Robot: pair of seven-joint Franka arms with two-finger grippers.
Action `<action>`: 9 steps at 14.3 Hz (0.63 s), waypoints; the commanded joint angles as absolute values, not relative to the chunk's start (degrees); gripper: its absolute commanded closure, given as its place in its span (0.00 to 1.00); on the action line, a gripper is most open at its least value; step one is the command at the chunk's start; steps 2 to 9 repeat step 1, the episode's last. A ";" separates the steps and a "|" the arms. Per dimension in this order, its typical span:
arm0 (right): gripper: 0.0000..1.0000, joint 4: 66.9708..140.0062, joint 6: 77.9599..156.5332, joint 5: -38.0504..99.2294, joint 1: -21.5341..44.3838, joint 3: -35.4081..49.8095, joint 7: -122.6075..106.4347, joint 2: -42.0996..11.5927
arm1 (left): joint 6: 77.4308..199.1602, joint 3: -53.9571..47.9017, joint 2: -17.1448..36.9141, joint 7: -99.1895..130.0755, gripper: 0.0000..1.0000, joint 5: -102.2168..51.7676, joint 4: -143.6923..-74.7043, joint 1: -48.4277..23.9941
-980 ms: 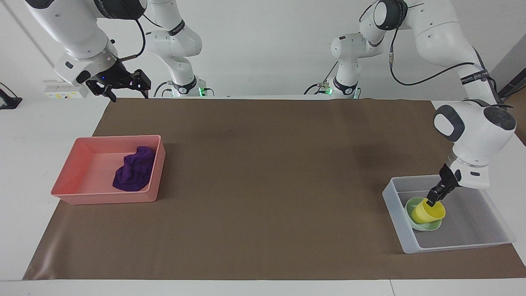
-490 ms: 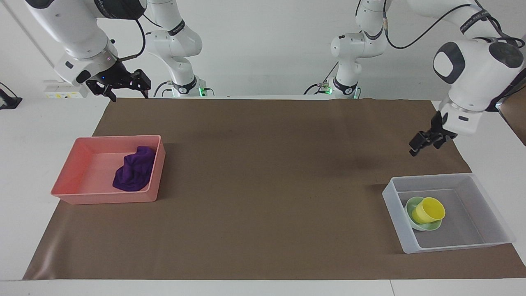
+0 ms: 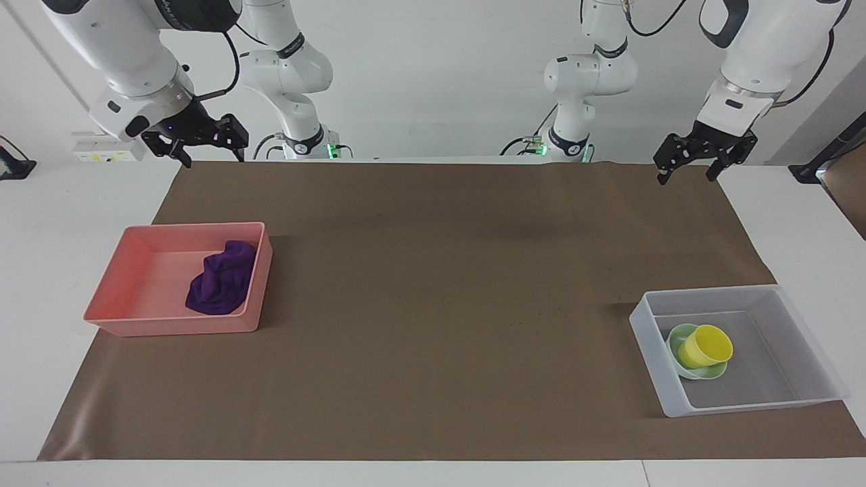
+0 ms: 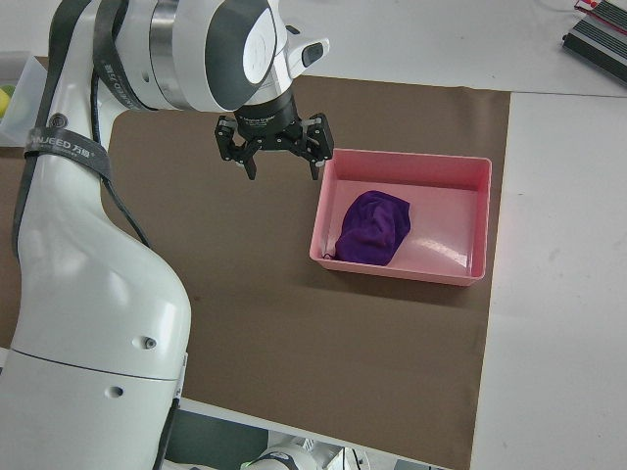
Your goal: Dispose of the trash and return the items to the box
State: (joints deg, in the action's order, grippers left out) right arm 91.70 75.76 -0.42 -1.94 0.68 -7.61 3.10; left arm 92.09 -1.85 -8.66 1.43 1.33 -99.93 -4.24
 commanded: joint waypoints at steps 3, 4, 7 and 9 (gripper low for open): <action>0.00 93.34 75.85 0.18 -2.46 0.88 -8.17 4.57 | 88.68 -1.32 -5.01 -1.14 0.00 0.09 -95.01 -4.22; 0.00 93.34 75.85 0.18 -2.46 0.88 -8.17 4.57 | 88.68 -1.32 -5.01 -1.14 0.00 0.09 -95.01 -4.22; 0.00 93.34 75.85 0.18 -2.46 0.88 -8.17 4.57 | 88.68 -1.32 -5.01 -1.14 0.00 0.09 -95.01 -4.22; 0.00 93.34 75.85 0.18 -2.46 0.88 -8.17 4.57 | 88.68 -1.32 -5.01 -1.14 0.00 0.09 -95.01 -4.22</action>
